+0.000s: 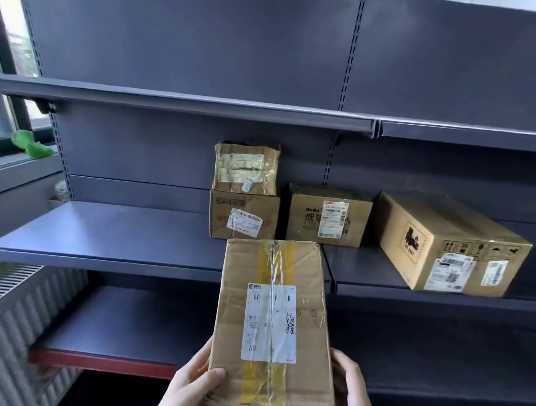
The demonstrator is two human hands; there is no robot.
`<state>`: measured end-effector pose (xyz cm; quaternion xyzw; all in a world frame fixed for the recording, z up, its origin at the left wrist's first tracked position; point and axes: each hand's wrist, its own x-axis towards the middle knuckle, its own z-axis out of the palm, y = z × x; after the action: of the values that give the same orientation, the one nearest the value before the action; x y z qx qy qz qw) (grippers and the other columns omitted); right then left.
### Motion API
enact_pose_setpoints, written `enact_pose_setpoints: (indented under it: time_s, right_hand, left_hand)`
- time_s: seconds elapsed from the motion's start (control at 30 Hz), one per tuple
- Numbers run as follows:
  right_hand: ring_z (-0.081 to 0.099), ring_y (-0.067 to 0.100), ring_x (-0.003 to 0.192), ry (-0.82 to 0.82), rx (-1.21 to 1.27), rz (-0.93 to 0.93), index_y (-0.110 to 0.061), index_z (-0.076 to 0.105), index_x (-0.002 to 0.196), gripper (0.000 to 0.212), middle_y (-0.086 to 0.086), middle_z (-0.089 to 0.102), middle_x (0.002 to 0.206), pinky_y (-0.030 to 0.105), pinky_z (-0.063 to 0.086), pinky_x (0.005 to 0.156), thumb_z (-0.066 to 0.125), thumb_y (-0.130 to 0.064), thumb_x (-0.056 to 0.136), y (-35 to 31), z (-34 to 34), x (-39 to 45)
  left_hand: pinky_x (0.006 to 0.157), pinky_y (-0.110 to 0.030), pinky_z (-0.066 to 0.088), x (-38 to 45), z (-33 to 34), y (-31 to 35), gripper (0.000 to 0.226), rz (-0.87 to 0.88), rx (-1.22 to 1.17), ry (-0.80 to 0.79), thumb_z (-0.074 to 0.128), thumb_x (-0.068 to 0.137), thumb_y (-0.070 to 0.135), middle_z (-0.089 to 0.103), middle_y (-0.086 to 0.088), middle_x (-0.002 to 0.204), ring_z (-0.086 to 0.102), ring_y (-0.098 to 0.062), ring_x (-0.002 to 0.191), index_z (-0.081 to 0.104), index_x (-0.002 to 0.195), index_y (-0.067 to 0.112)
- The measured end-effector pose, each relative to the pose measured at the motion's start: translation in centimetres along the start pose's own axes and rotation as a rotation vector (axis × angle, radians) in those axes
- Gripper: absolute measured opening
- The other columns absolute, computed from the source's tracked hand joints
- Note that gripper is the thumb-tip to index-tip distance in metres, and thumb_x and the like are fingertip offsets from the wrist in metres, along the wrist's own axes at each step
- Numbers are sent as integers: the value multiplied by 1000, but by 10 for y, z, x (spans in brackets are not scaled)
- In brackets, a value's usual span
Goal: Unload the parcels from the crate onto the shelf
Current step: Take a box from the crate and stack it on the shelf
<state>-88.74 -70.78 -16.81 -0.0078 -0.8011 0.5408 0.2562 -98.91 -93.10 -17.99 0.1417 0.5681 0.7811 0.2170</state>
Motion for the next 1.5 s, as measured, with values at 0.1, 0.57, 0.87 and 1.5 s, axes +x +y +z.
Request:
enact_pose_setpoints:
  time_s: [0.1, 0.57, 0.87, 1.5]
  right_hand:
    - [57, 0, 107, 53, -51, 31, -40, 55, 112, 78, -5, 61, 118, 9, 44, 84, 83, -24, 41, 7, -3, -10]
    - [53, -12, 104, 124, -99, 128, -41, 51, 112, 78, -13, 60, 116, 1, 40, 76, 76, -37, 38, 5, -31, -11]
    - [48, -9, 113, 79, -55, 164, -34, 42, 127, 87, -10, 49, 131, 5, 42, 83, 76, -46, 47, -4, -35, 8]
    - [38, 14, 130, 185, 473, 351, -50, 22, 133, 99, -6, 36, 142, 54, 37, 105, 77, -50, 50, -5, 27, 17]
  left_hand:
    - [90, -28, 52, 4, 4, -8, 56, -30, 36, -20, 54, 79, -4, 67, -10, 120, 61, -26, 114, 50, 131, 17]
    - [98, -38, 49, 21, 27, -13, 58, -92, -19, -180, 61, 79, 4, 63, -14, 125, 58, -32, 117, 48, 134, 16]
    - [72, -38, 57, 30, 31, -12, 60, -39, -111, -70, 74, 74, 9, 67, -15, 118, 65, -35, 105, 53, 129, 20]
    - [95, -47, 48, 31, 71, -1, 71, 225, -179, 211, 74, 59, 34, 69, -5, 117, 63, -27, 111, 54, 128, 29]
